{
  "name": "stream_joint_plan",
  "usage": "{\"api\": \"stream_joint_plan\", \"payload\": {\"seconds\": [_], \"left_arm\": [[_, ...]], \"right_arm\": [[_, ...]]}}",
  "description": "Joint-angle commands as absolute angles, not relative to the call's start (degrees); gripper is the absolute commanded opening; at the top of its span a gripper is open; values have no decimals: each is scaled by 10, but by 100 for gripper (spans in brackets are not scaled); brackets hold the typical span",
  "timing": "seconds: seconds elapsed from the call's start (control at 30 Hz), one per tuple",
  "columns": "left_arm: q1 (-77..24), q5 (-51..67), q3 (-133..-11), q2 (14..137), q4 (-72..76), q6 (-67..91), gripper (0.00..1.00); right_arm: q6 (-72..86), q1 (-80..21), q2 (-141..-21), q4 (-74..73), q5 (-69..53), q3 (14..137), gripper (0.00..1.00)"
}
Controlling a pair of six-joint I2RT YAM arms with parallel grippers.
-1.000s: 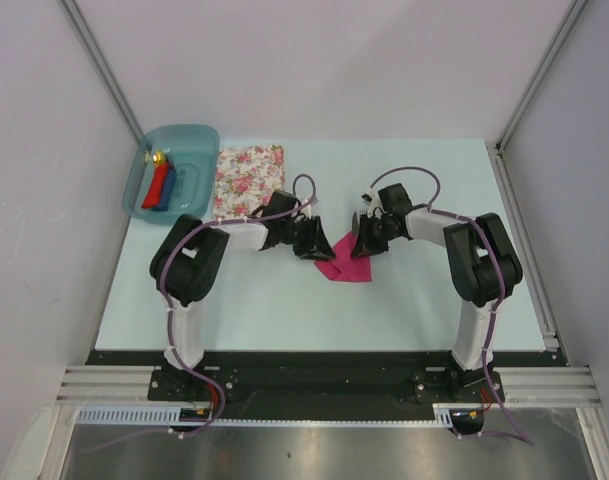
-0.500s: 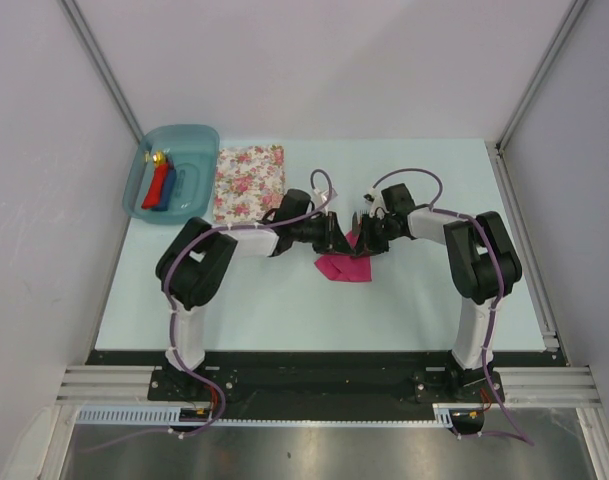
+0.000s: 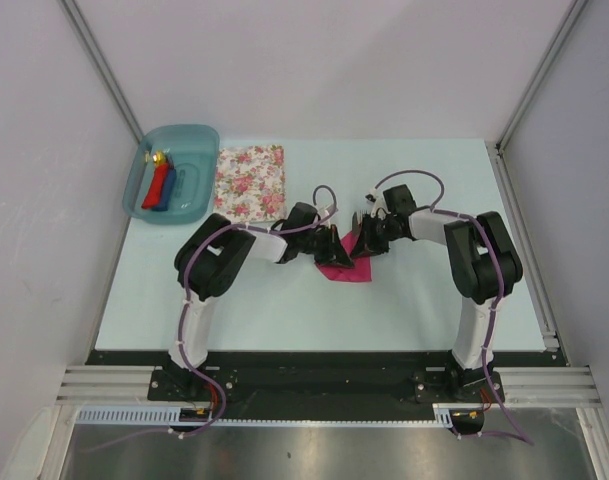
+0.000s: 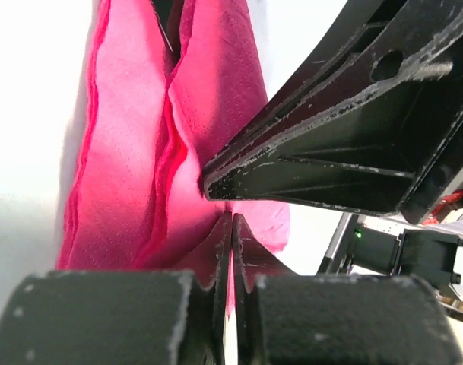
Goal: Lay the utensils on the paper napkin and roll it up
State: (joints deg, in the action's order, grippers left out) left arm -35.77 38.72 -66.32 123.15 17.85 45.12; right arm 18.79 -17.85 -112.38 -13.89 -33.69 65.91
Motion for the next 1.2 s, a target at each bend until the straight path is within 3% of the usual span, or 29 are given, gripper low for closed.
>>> {"api": "stream_joint_plan", "payload": {"seconds": [0.0, 0.07, 0.2, 0.47, 0.9, 1.17], "left_arm": [[-357, 338, -667, 1244, 117, 425, 1], [-356, 330, -665, 1246, 95, 417, 0], [-357, 319, -672, 1247, 69, 405, 0], [-357, 321, -691, 1249, 57, 394, 0], [-357, 328, -685, 1240, 71, 396, 0], [-352, 367, -662, 1187, 158, 411, 15]], "right_arm": [[185, -184, -1097, -133, -321, 650, 12], [172, -185, -1080, -136, -305, 660, 19], [147, -198, -1042, -145, -249, 673, 22], [125, -218, -1053, -173, -214, 690, 10], [104, -234, -1126, -171, -160, 689, 4], [112, -233, -1147, -171, -163, 676, 0]]}}
